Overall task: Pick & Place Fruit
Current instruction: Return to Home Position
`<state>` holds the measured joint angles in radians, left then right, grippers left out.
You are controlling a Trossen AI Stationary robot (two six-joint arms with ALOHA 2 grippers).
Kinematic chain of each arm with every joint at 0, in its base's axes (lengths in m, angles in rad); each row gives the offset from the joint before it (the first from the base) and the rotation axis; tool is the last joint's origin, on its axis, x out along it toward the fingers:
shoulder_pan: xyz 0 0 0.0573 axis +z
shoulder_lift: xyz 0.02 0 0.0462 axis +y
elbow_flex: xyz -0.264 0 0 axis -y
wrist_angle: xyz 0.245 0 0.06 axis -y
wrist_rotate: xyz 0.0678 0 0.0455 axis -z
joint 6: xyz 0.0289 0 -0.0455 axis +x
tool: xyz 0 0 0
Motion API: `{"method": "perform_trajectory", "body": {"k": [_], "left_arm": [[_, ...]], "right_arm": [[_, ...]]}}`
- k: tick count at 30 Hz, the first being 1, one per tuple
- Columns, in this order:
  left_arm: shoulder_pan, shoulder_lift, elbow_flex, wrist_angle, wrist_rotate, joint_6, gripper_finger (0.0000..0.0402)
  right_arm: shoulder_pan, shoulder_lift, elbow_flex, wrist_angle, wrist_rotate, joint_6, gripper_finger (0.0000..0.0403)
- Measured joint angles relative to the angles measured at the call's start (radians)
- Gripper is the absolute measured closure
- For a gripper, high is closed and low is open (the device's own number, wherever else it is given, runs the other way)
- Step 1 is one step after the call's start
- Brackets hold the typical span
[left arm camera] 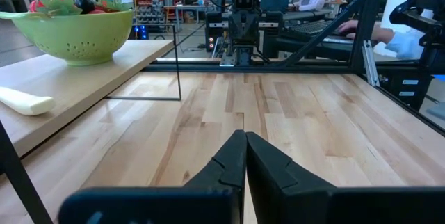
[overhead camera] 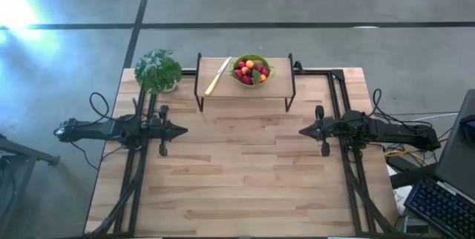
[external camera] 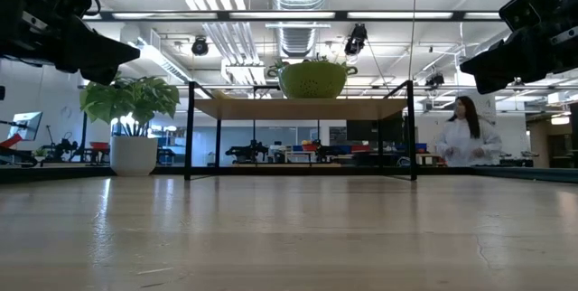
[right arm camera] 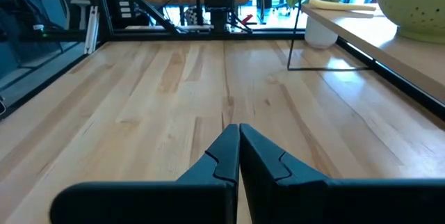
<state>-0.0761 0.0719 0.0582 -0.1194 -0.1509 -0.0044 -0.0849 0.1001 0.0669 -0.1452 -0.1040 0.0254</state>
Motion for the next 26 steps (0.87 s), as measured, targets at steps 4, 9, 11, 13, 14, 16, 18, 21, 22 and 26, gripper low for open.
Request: {"method": "perform_trajectory", "body": {"k": [4,9,11,13,14,16,18,21,22,26], "left_arm": [[0.0,0.0,0.0,0.0,0.0,0.0,0.0383],[0.0,0.0,0.003,-0.001,0.0,0.0,0.0385],[0.0,0.0,0.005,-0.004,0.001,0.0,0.0387],[0.0,0.0,0.006,-0.006,0.0,0.0,0.0387],[0.0,0.0,0.006,-0.006,0.0,0.0,0.0387],[0.0,0.0,0.005,-0.004,0.0,0.0,0.0387],[0.0,0.0,0.004,-0.003,0.0,0.0,0.0388],[0.0,0.0,0.004,-0.003,0.0,0.0,0.039],[0.0,0.0,0.005,-0.003,0.0,0.0,0.0389],[0.0,0.0,0.005,-0.004,0.0,0.0,0.0386]], "right_arm": [[0.0,0.0,0.0,0.0,0.0,0.0,0.0394],[0.0,0.0,0.0,0.0,0.0,0.0,0.0394],[0.0,0.0,0.0,0.0,0.0,0.0,0.0394],[0.0,0.0,0.0,0.0,0.0,0.0,0.0394],[0.0,0.0,0.0,0.0,0.0,0.0,0.0394],[0.0,0.0,0.0,0.0,0.0,0.0,0.0394],[0.0,0.0,0.0,0.0,0.0,0.0,0.0394],[0.0,0.0,0.0,0.0,0.0,0.0,0.0394],[0.0,0.0,0.0,0.0,0.0,0.0,0.0394],[0.0,0.0,0.0,0.0,0.0,0.0,0.0394]]}}
